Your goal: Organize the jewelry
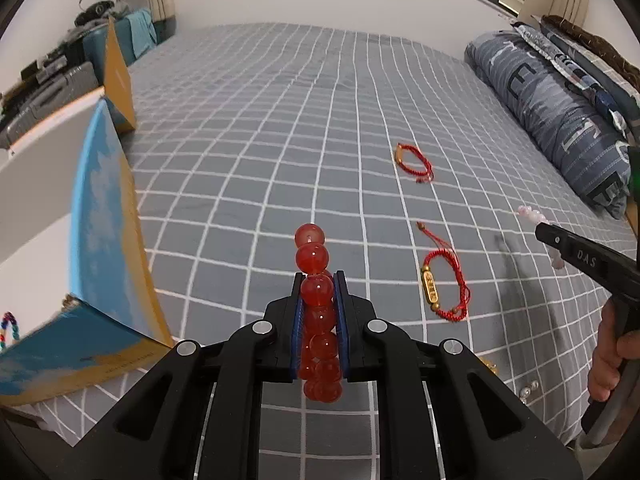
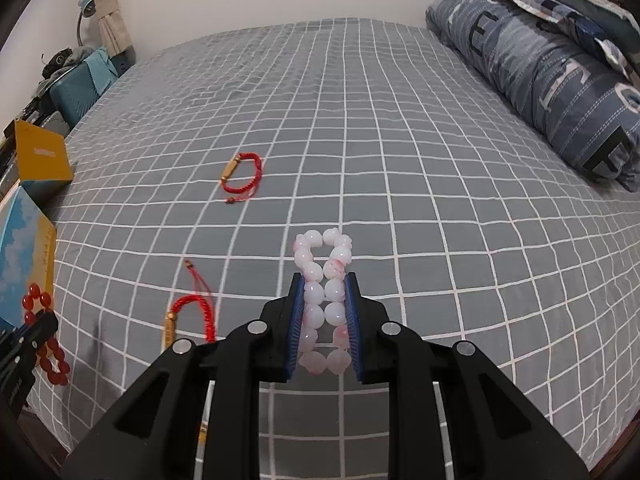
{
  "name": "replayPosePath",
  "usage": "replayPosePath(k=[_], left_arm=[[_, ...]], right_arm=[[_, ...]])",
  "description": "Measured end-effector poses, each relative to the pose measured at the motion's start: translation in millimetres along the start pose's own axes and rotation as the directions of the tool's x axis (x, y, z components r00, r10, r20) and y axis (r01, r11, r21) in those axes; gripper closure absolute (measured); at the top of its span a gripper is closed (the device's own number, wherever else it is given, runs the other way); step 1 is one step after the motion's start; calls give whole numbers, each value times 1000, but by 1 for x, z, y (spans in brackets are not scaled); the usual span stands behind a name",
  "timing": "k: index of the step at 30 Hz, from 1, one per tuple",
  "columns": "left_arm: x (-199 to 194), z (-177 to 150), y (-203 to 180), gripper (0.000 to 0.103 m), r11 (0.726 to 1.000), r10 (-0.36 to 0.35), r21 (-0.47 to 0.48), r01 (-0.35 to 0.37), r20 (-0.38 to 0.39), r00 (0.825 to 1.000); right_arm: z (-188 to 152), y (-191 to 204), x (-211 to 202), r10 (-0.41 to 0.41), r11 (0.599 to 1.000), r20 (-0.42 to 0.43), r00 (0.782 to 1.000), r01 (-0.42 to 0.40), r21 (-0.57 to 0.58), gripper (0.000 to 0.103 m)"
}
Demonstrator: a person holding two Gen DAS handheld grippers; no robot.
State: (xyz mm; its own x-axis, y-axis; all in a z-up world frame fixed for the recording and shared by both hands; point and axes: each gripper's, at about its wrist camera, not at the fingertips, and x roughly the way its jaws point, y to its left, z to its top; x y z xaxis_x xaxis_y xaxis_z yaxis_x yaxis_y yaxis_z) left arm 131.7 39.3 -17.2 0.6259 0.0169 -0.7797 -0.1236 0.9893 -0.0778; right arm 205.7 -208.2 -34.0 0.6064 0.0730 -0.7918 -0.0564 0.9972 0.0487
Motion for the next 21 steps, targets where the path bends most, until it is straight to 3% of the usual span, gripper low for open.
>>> replayPosePath(k=[11,21], left_arm=[[-40,33,12,90,1000,-1,5,0,65,998],[-81,61,54,90,998,65,-31,-62,125,990]], right_arm=[[14,36,-40,25,999,56,998,-23,-31,84],[32,97,-72,76,994,96,992,-68,-84,84]])
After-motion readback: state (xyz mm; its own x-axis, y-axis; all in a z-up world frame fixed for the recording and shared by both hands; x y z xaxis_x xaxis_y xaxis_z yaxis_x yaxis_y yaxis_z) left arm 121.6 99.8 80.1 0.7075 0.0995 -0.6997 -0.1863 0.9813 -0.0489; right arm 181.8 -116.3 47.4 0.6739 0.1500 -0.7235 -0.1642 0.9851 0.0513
